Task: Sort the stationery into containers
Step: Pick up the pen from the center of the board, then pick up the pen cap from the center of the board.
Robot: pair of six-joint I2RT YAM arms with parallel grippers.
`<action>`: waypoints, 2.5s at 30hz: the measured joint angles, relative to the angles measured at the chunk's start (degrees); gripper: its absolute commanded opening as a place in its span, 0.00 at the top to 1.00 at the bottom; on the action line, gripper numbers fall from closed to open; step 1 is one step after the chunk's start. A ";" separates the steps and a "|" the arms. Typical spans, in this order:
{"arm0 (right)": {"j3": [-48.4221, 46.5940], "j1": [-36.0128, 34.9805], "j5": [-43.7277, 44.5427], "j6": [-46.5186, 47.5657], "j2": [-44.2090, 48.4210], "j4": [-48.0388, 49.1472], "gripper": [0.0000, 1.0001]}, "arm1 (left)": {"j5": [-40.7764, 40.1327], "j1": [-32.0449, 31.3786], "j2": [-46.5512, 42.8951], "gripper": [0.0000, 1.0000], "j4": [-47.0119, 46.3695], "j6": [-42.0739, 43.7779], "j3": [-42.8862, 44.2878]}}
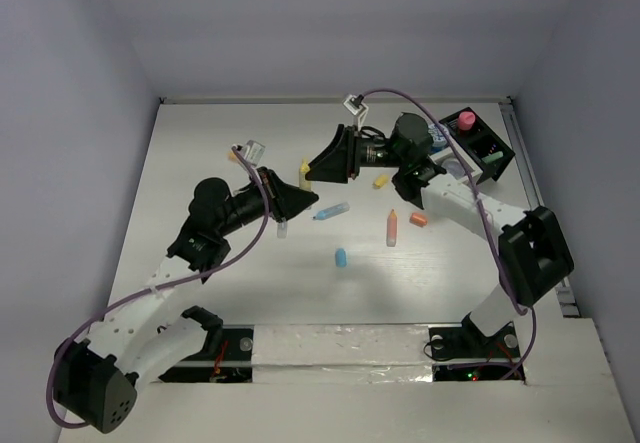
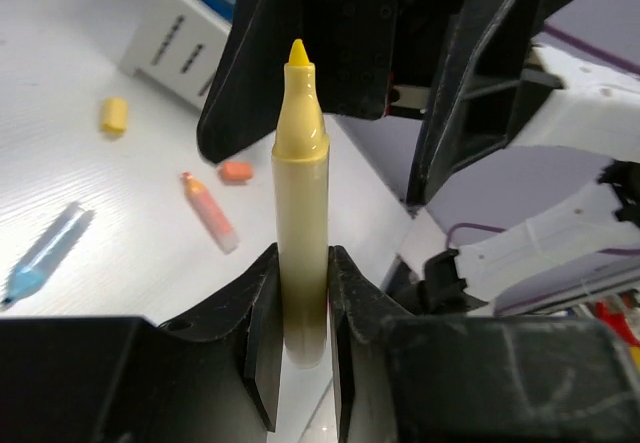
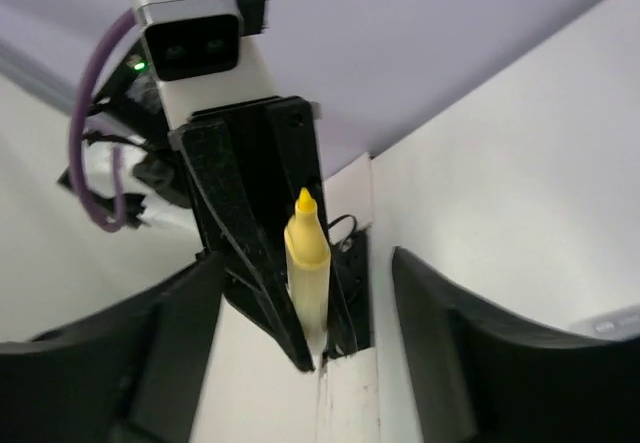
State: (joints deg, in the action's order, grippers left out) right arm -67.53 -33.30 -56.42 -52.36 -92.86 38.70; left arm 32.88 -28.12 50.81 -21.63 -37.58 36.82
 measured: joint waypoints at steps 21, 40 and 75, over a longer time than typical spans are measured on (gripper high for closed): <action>4.90 7.72 59.28 25.59 2.21 -47.19 0.23 | -20.92 0.00 -10.80 1.00 30.10 17.70 3.93; -7.45 7.72 73.64 24.28 -18.16 -52.48 0.36 | -18.71 0.20 -9.92 1.00 31.39 19.28 3.93; -12.17 7.72 71.63 25.40 -23.87 -53.33 0.51 | -14.88 3.21 -7.48 1.00 30.86 19.34 3.93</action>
State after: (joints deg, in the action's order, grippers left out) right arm -79.70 -25.58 15.20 -26.96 -116.73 -14.63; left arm 18.00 -24.91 43.33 9.23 -18.24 40.75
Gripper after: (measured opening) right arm 0.517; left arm 0.156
